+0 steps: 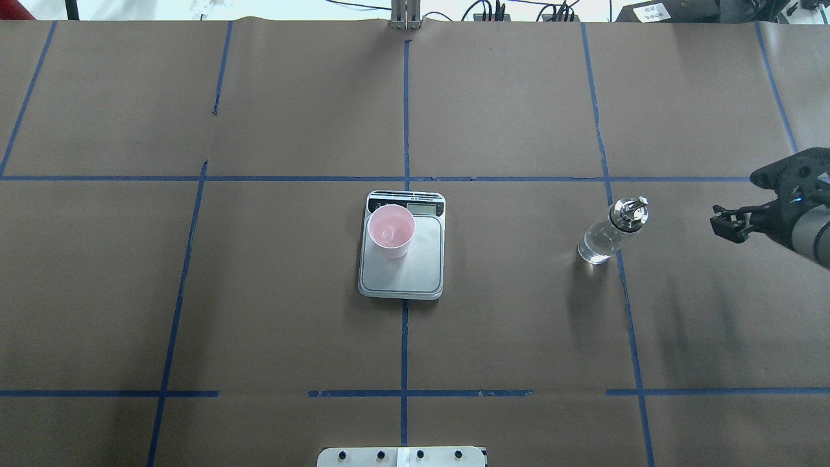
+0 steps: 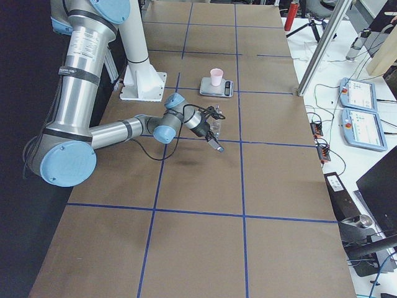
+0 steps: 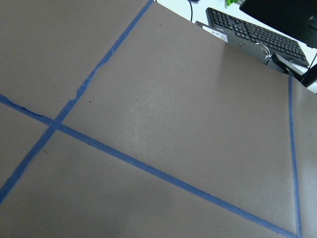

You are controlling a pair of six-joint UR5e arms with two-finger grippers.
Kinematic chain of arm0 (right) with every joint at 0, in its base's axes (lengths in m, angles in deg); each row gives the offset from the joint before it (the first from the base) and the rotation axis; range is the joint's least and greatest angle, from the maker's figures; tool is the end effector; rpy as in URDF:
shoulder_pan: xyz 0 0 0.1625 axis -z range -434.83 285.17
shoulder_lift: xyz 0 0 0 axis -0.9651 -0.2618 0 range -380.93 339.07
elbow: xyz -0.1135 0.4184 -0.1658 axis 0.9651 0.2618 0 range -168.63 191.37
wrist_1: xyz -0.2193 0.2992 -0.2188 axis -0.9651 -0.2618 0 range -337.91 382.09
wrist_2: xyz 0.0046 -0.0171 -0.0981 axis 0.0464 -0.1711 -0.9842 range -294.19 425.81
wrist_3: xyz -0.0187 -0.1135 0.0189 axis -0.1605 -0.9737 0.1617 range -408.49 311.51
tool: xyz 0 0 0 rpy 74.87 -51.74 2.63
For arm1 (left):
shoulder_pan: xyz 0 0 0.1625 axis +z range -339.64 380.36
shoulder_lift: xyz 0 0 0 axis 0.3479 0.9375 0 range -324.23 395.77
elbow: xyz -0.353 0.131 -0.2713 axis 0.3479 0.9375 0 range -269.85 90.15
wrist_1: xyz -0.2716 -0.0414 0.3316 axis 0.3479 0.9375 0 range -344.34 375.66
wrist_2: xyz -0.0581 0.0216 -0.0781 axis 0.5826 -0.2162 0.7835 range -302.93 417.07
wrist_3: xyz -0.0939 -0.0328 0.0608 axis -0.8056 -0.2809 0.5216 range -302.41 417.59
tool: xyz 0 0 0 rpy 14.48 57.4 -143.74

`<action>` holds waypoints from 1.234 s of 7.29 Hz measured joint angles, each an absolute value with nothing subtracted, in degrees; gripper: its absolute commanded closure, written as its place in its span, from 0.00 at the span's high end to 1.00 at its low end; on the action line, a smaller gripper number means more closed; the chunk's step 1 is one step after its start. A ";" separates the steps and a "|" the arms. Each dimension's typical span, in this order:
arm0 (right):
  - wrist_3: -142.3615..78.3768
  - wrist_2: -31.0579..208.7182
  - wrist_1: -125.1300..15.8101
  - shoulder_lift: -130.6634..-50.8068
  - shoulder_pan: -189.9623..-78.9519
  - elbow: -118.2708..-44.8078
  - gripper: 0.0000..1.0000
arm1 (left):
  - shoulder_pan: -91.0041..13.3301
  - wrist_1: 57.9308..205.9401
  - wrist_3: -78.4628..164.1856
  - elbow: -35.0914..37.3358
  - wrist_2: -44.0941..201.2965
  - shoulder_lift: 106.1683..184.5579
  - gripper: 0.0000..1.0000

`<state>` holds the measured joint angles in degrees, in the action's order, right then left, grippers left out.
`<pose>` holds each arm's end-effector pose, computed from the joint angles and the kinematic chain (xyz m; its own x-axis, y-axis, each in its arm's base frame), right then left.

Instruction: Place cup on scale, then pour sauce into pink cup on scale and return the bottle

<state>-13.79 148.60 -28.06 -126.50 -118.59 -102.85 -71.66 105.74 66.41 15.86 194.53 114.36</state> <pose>-0.2102 -0.4063 0.5500 0.8924 -0.2746 0.3582 -0.0361 0.7477 0.6631 -0.0622 -0.4200 0.6576 0.6751 0.1848 -0.7142 -0.0692 0.9797 0.1881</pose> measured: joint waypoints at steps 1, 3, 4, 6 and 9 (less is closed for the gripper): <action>-18.56 158.33 -28.84 -126.10 -126.13 -102.45 1.00 | -71.66 105.76 66.39 15.87 194.53 114.38 1.00; -31.03 173.76 -32.38 -125.24 -141.04 -100.45 1.00 | -71.66 105.82 66.40 15.88 194.53 114.35 1.00; -36.26 178.24 -37.47 -123.93 -147.45 -99.75 1.00 | -71.66 105.83 66.44 15.87 194.53 114.34 1.00; -42.67 184.56 -56.55 -116.55 -157.39 -99.44 1.00 | -71.66 105.83 66.46 15.81 194.53 114.34 1.00; -49.32 186.79 -70.85 -115.66 -161.56 -95.02 1.00 | -71.66 105.81 66.47 15.74 194.53 114.36 1.00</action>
